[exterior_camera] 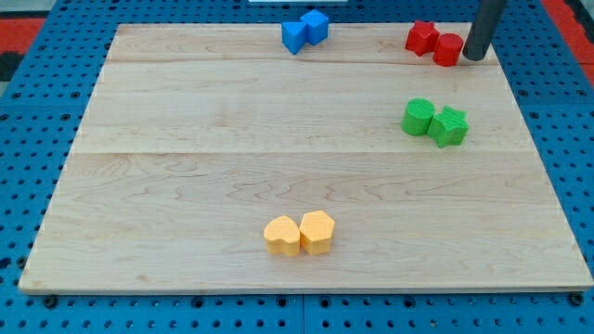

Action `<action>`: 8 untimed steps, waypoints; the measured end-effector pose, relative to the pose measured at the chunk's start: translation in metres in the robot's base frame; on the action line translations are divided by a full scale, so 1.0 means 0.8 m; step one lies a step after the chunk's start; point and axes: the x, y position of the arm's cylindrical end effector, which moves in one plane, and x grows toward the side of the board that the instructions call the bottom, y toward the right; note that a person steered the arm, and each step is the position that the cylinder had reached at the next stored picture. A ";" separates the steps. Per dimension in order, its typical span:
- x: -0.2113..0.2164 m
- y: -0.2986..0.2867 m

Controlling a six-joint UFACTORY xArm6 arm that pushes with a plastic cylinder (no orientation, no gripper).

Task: Move the red circle below the red star

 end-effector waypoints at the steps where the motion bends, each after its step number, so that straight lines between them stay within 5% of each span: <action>1: -0.001 0.036; 3: -0.059 0.085; 8: -0.019 -0.031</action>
